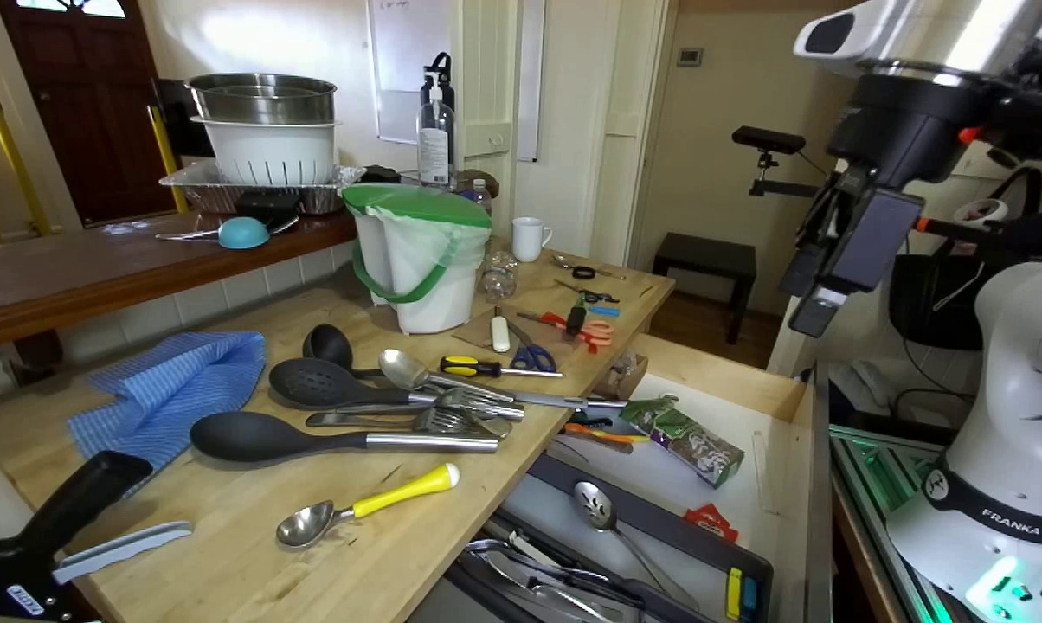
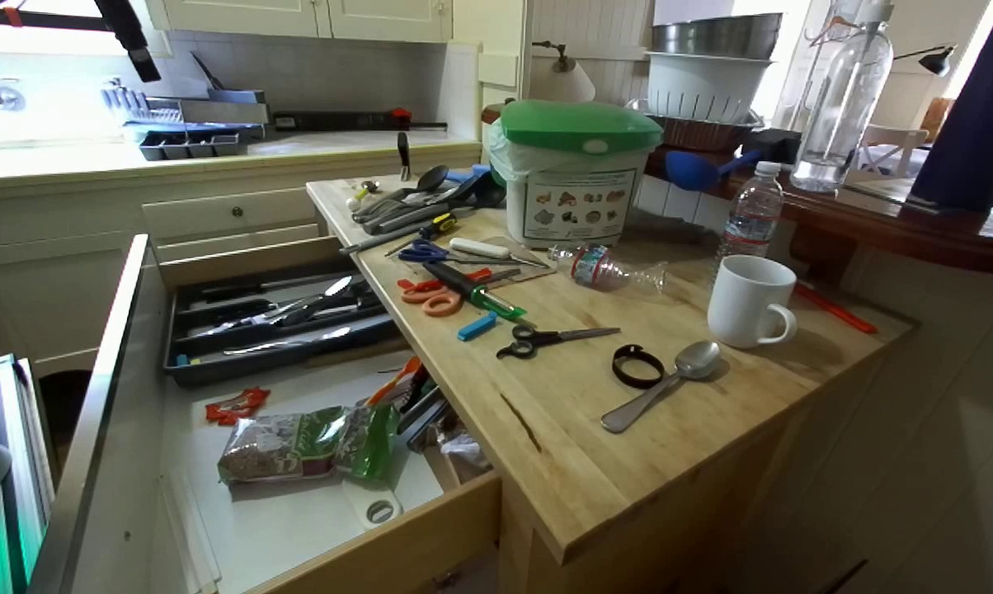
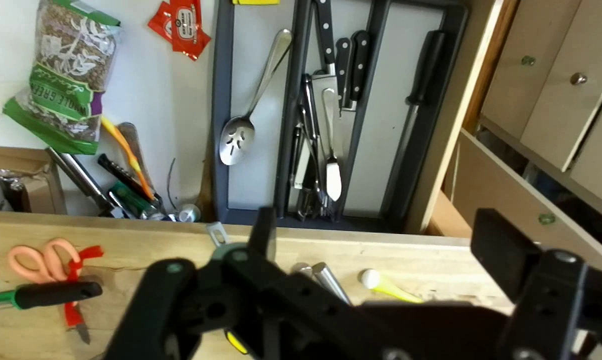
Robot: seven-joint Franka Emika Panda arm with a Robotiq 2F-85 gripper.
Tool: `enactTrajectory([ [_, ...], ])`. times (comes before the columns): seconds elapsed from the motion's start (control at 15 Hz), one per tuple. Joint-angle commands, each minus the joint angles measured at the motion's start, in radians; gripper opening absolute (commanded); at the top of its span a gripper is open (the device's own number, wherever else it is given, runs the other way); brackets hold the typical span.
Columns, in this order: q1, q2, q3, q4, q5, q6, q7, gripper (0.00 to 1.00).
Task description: Put the spoon on the desk
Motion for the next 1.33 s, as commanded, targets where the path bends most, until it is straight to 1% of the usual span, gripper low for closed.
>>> enactTrajectory([
  [0.0, -0.049, -0.008, -0.046, -0.122, -0.009, 0.103, 0.004, 1.0],
  [0.2, -0.081, 0.017, -0.082, -0.232, -0.029, 0.287, -0.05, 1.0],
  [0.4, -0.122, 0.095, -0.078, -0.309, -0.062, 0.423, -0.031, 1.0],
  [0.47, -0.138, 0.17, -0.078, -0.271, -0.069, 0.421, -0.017, 1.0],
  [0.53, -0.127, 0.186, -0.089, -0.288, -0.057, 0.417, -0.025, 1.0],
  [0.6, -0.114, 0.107, -0.096, -0.291, -0.06, 0.384, -0.034, 1.0],
  [0.73, -0.116, 0.164, -0.102, -0.285, -0.061, 0.39, -0.033, 1.0],
  [0.87, -0.115, 0.189, -0.105, -0.279, -0.061, 0.393, -0.033, 1.0],
  [0.93, -0.118, 0.206, -0.091, -0.27, -0.07, 0.389, -0.016, 1.0],
  [1.07, -0.122, 0.336, -0.141, -0.238, -0.011, 0.448, -0.039, 1.0],
  [1.27, -0.117, 0.494, -0.197, -0.232, 0.068, 0.6, -0.052, 1.0],
])
